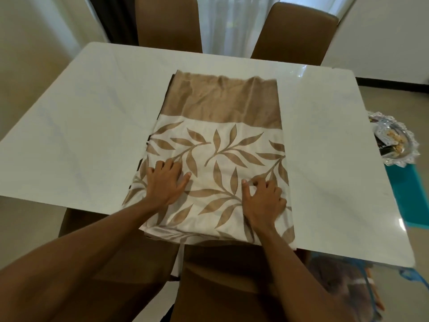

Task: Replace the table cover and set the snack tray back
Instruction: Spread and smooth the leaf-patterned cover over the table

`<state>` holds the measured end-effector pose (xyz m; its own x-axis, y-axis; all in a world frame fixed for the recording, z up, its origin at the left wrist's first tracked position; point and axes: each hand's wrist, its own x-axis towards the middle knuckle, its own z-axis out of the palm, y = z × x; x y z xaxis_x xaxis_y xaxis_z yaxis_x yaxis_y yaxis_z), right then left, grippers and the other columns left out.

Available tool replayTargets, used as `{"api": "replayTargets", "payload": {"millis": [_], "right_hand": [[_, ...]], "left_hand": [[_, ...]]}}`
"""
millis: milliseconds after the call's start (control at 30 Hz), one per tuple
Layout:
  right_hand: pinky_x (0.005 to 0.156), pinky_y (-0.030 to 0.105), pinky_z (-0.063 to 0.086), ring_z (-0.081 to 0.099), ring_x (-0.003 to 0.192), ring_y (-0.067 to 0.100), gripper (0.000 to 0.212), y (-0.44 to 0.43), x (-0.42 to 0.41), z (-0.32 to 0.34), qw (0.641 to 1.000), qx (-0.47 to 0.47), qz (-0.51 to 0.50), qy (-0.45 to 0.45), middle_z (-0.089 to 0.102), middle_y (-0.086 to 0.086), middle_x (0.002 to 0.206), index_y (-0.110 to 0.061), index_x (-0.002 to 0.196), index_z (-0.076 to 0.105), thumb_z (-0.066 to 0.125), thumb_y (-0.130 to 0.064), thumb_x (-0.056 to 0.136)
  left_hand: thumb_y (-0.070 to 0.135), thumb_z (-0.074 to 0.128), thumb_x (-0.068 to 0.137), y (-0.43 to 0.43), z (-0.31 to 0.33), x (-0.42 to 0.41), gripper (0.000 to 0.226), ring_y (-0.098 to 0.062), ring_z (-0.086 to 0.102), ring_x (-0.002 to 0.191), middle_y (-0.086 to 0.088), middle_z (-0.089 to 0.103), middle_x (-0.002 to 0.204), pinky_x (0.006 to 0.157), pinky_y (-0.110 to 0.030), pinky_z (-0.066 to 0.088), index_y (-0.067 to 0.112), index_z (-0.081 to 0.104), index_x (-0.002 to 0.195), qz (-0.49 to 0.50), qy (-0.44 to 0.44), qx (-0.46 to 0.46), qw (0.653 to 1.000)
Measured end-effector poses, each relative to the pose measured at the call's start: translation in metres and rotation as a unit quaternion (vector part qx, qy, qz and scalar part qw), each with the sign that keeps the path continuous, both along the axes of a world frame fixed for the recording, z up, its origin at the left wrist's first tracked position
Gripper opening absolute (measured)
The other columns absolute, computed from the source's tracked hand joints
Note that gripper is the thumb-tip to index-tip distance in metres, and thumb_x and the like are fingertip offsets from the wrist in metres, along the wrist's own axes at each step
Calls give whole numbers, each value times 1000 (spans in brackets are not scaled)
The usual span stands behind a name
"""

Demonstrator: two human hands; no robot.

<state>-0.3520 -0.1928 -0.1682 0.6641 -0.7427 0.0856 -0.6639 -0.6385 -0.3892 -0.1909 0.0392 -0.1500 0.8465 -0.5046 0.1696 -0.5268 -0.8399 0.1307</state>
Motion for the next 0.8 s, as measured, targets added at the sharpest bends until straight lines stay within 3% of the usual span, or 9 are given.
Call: {"api": "replayTargets", "payload": {"millis": [67,233,333,433,800], "right_hand": [[88,45,41,53,103,24,41,-4,10,5,1000,1,1,-31,58,1,113,-27,106,60,46,-64,96],[99,51,41,53,122,31,44,-29,69,9,994,-4,97,-55,59,5,132,-25,124,62,52,-56,95],[115,61,23,33,145,38,61,-50,103,0,992,12,122,34,44,8,155,-34,140,52,37,-71,94],[119,65,-6,0,157,36,74,-64,128,-23,985,20,132,107,13,4,171,-47,157,24,19,-83,92],[119,68,-10,-10,157,34,82,-126,219,-17,985,4,115,130,-2,2,172,-49,159,7,9,-88,87]], "left_hand": [[55,42,93,-6,5,5,42,-28,53,111,-2,61,117,87,-49,40,21,63,108,-8,8,-27,1000],[64,29,95,-44,6,45,59,-31,22,149,-1,37,158,113,-64,24,34,46,143,-44,105,15,993],[74,21,95,-77,0,79,69,-35,-6,154,0,3,169,116,-69,-1,43,13,157,-37,211,85,973],[83,13,89,-97,-22,103,75,-33,-20,152,8,-17,167,108,-75,-13,51,-7,154,2,205,111,972],[86,9,86,-159,-26,193,75,-31,-14,153,9,-8,168,107,-78,-10,54,-2,154,-7,156,81,984]]}}
